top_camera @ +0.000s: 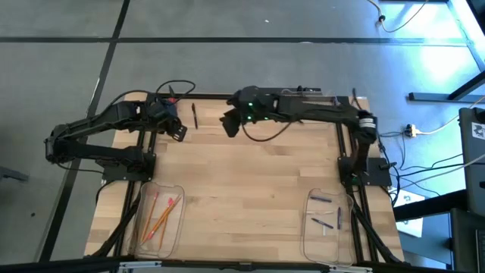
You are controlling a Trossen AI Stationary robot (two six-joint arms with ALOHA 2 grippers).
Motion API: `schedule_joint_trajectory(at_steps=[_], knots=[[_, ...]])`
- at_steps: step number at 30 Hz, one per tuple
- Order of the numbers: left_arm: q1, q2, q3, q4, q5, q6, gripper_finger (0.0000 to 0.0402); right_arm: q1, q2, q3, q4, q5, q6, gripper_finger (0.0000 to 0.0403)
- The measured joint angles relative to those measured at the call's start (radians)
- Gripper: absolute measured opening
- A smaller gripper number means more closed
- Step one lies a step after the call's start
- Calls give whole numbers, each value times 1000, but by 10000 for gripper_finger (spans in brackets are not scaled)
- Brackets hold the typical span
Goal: Sort crayons/erasers/pens/pencils in bins
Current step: Put the black pen into the top transparent bin
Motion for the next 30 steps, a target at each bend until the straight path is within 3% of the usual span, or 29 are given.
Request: schedule_joint_trajectory(at_steps=[7,14,24,30], knots=[[23,35,0,29,5,-44,77,-36,72,-1,20,1,-44,140],[112,168,1,205,31,110,77,-64,64,-1,16,0,-83,140],[255,389,1,207,112,114,77,-66,64,0,-83,-167,-181,140],[258,467,1,238,101,143,77,-66,64,0,-192,-171,-202,140]])
